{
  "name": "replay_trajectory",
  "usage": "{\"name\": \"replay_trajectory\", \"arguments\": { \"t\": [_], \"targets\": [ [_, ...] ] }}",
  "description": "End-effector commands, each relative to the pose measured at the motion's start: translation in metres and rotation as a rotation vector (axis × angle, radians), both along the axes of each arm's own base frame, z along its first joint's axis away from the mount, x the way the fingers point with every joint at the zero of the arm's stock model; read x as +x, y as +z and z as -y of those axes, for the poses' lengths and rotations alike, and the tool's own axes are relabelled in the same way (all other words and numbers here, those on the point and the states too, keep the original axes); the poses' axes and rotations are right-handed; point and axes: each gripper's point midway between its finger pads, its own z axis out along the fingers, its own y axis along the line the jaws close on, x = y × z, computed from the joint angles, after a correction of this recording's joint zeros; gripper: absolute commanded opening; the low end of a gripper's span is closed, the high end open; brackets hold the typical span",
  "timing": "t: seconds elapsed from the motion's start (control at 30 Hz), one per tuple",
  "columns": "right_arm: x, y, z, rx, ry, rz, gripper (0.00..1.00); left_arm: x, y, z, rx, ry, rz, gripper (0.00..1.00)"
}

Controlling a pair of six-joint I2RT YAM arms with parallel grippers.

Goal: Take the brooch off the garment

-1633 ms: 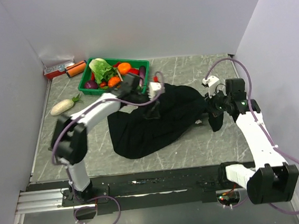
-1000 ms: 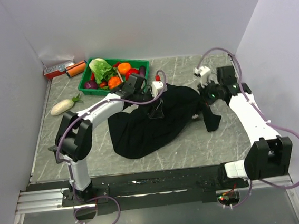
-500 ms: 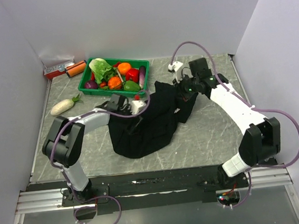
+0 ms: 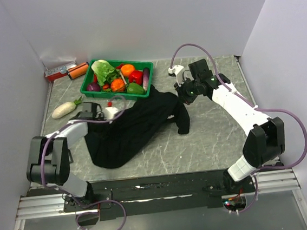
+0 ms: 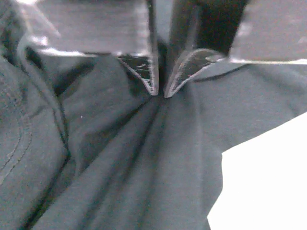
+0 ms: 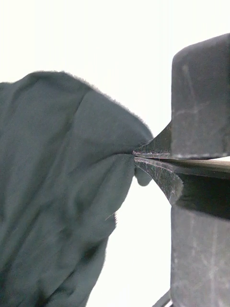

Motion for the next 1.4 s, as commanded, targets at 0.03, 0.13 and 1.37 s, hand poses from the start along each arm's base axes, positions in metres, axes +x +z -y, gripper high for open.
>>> {"name": "replay_trajectory", "arguments": {
  "t": [0.03,0.13,1.37],
  "targets": [
    [-0.003,0.041,0.008,0.000,0.001,0.071,0.00,-0.041,0.027,-0.046,-0.021,0.050,-0.089,0.06],
    [0.001,0.070,0.014,-0.001,-0.012,0.162,0.00,-0.030,0.102,-0.035,-0.173,0.004,0.098,0.01],
    [-0.012,0.055,0.047,-0.018,-0.114,0.152,0.00,-0.051,0.036,0.163,-0.276,-0.270,-0.161,0.61]
  ]
}}
